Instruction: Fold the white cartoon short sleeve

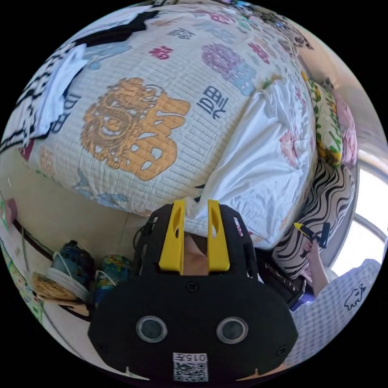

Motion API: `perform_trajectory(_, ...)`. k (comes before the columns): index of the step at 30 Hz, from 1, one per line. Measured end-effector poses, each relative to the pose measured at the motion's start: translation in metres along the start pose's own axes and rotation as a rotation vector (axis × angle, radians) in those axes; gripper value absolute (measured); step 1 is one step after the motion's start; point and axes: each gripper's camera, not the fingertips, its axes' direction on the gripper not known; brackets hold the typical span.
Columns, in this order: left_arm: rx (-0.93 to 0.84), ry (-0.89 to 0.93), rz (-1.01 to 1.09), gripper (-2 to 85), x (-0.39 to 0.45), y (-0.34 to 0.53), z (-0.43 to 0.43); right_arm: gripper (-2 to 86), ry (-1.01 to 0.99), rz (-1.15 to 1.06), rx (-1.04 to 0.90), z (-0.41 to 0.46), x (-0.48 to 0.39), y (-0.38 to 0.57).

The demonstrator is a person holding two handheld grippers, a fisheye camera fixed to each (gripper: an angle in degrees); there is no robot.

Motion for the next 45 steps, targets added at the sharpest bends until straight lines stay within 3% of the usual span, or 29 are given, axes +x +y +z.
perform_trajectory(4,-0.047,0.006,0.0,10.7,0.01,-0.014,0.024,12.7,0.03,0.105,-0.137,0.05,-0.003,0.006)
perform_trajectory(6,-0.077,0.005,0.004,9.3,0.012,-0.017,0.039,10.9,0.072,0.17,-0.211,0.081,-0.003,0.011)
perform_trajectory(8,-0.059,0.001,0.004,7.9,0.012,-0.017,0.041,7.3,0.161,0.207,-0.164,0.088,-0.005,0.014)
perform_trajectory(11,-0.043,0.079,-0.01,4.1,0.008,-0.018,0.038,0.6,0.121,0.175,-0.184,0.09,-0.008,0.008)
perform_trajectory(17,-0.007,0.136,0.025,0.0,0.015,-0.022,0.017,-0.9,0.067,0.136,-0.24,0.073,-0.004,0.011)
perform_trajectory(20,-0.042,0.123,0.079,-0.3,0.028,-0.029,0.013,-1.0,0.198,0.078,-0.292,0.065,-0.008,0.009)
perform_trajectory(27,-0.134,-0.046,0.155,-0.7,0.056,-0.037,0.041,-0.9,0.245,0.064,-0.355,0.071,-0.009,-0.012)
perform_trajectory(35,-0.085,-0.046,0.031,1.3,0.059,-0.043,0.06,1.7,0.016,0.249,-0.248,0.104,0.001,-0.034)
perform_trajectory(38,-0.141,-0.145,-0.017,2.2,0.051,-0.044,0.055,2.8,0.066,0.271,-0.285,0.101,-0.006,-0.037)
perform_trajectory(41,-0.179,-0.258,-0.002,3.6,0.056,-0.055,0.037,1.5,0.25,0.27,-0.322,0.084,-0.022,-0.042)
perform_trajectory(45,-0.024,-0.351,0.237,8.0,0.14,-0.109,-0.003,4.2,0.304,0.087,-0.139,0.033,-0.085,-0.1)
